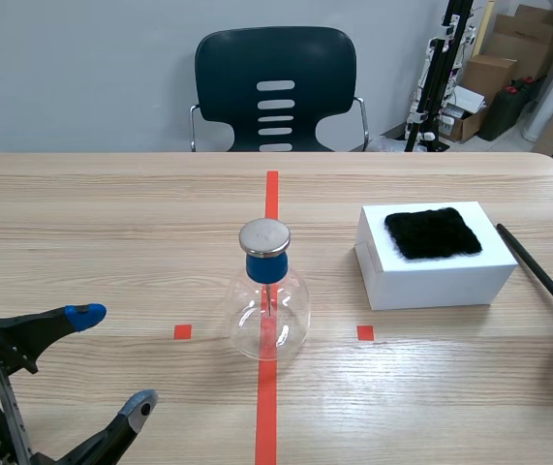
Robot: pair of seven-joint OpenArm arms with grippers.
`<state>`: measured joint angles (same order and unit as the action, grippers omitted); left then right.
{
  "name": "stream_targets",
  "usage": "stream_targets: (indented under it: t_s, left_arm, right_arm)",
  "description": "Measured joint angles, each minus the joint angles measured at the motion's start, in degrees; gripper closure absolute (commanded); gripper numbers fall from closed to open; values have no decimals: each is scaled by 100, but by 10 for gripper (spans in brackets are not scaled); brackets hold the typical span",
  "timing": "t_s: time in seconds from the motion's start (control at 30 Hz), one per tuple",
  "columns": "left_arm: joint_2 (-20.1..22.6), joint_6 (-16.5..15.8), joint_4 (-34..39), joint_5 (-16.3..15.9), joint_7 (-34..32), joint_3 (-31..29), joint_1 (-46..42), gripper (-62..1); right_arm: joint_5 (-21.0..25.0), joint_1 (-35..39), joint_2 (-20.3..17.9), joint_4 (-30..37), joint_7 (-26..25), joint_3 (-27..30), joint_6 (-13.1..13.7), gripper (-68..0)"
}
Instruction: Do the electroscope experiment. pick up the black charging rod
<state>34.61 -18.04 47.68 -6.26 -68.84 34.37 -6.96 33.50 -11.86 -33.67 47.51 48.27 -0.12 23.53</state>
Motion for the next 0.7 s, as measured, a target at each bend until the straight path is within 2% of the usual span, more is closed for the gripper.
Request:
stream_targets:
  t_s: [0.23, 0.43, 0.7]
  left_arm:
    - [0, 0, 0, 0, 0, 0, 0, -623]
    - [0, 0, 0, 0, 0, 0, 0, -623]
    - [0, 0, 0, 0, 0, 0, 0, -623]
  right_arm:
    - [0, 0, 0, -2, -57, 0, 0, -340]
    - [0, -17, 0, -136, -243, 0, 0, -243]
    - [0, -17, 2, -146, -225, 0, 0, -243]
